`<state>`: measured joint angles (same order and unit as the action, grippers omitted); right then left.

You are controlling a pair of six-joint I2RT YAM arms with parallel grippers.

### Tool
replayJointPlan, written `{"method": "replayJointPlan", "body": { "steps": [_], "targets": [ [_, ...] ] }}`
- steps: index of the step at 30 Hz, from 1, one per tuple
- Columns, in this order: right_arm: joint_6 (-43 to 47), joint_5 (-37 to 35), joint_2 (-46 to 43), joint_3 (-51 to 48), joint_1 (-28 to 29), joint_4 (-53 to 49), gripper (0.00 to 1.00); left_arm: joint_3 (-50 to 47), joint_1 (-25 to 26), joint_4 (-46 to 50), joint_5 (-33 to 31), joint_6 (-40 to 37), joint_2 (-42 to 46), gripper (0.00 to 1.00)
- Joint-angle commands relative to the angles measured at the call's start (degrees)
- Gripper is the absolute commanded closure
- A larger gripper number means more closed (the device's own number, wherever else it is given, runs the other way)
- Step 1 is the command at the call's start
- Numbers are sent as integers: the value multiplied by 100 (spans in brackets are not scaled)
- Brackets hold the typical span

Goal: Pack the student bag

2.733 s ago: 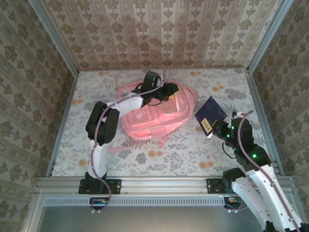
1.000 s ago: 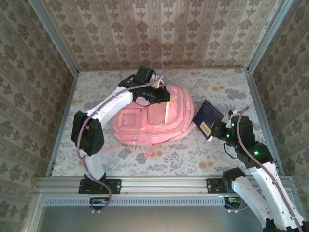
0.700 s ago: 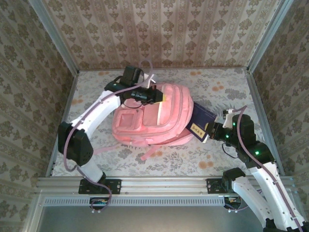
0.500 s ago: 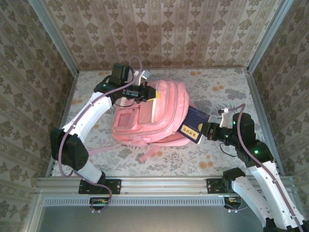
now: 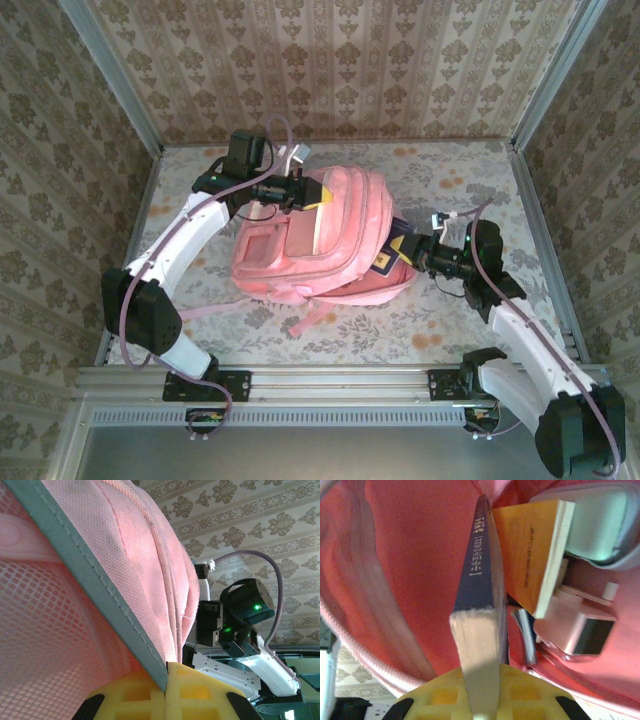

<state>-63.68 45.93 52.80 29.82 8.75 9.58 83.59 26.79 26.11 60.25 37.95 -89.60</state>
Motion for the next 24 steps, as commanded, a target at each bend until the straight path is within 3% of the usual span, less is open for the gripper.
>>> {"method": "replayJointPlan", "body": {
  "steps": [1,10,16,21,24],
  "targets": [
    [-471,258,338,189,152,1375,100,151,1,-743,637,65,360,100],
    [206,-1137,2195,1282,1185,608,100,236,2,-814,616,164,349,100],
    [82,-1967,3599,2102,1930,821,99,164,-11,-895,543,212,321,100],
    [-88,-2148,4422,2612,2218,912,66,-10,-184,-989,396,307,297,100],
    [27,-2212,4390,2553,2229,843,48,-147,-269,-1046,317,361,277,100]
  ]
}}
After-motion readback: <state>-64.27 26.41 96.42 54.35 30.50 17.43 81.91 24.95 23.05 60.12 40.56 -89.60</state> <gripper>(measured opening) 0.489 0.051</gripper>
